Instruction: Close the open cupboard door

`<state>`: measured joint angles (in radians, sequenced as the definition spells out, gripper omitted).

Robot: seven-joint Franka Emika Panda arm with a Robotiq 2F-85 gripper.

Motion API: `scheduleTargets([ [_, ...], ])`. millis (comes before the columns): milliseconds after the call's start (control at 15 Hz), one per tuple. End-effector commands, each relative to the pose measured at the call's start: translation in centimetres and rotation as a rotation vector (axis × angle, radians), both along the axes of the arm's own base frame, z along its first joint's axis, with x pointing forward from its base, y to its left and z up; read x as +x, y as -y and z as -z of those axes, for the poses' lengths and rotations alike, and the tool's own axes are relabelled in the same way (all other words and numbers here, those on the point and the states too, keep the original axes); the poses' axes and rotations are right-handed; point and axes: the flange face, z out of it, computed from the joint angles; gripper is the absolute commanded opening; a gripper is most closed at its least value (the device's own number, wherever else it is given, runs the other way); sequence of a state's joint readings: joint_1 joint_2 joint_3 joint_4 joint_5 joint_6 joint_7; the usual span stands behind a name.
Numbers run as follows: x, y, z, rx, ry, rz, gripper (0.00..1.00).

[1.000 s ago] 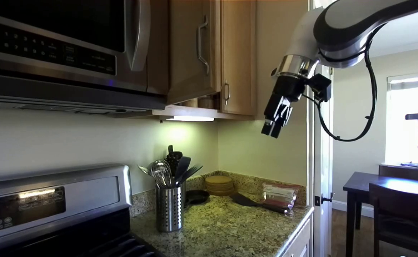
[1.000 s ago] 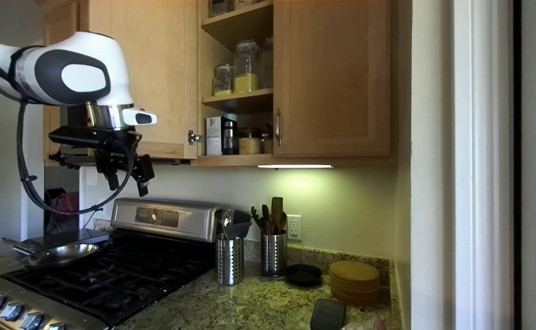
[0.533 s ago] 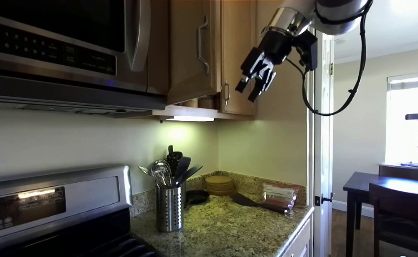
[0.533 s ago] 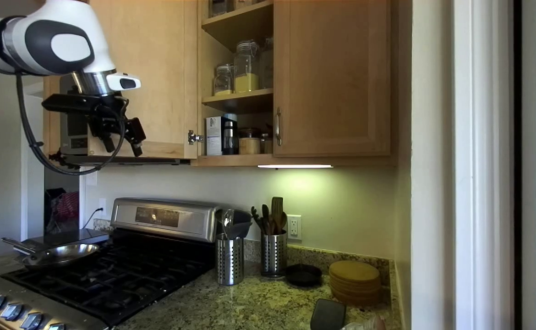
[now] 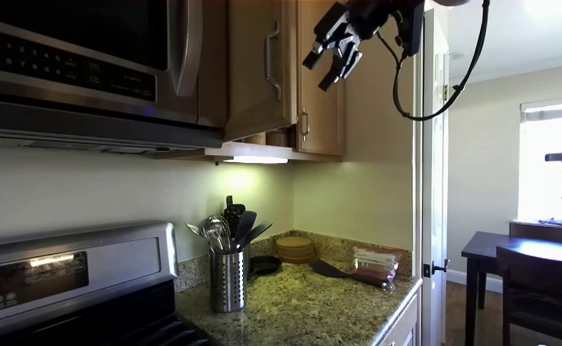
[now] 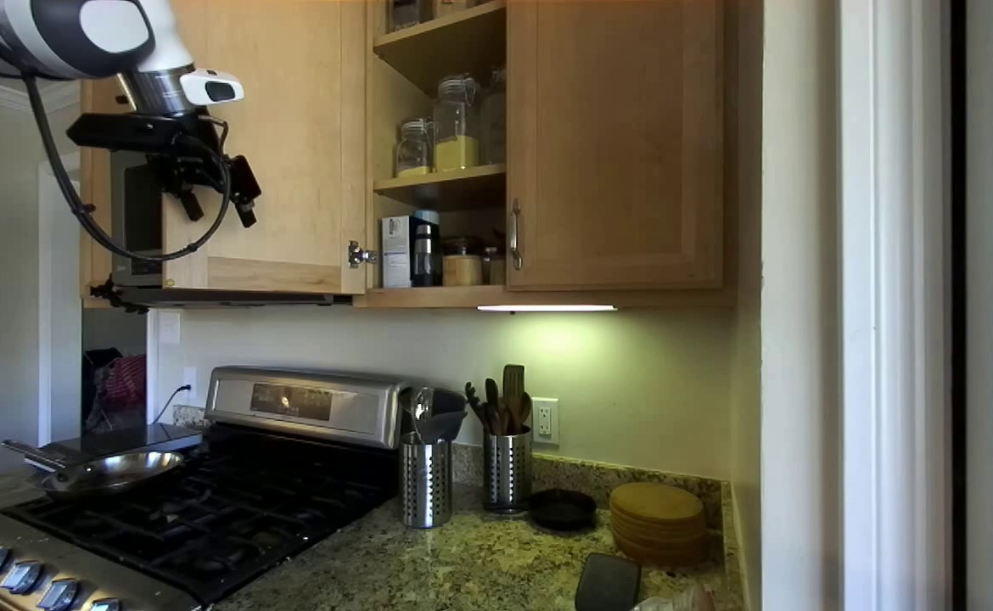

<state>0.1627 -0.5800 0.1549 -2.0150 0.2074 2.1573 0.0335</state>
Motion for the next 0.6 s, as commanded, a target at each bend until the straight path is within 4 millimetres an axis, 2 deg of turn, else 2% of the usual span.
scheduleTargets([
  [0, -0.3, -0.9, -2.0, 0.031, 0.020, -0.100, 1.00],
  [333, -2.5, -2.1, -2.4, 0.062, 0.007, -0.237, 1.00],
  [533, -3.1, -2.8, -2.3, 0.074, 0.013, -0.264, 1.00],
])
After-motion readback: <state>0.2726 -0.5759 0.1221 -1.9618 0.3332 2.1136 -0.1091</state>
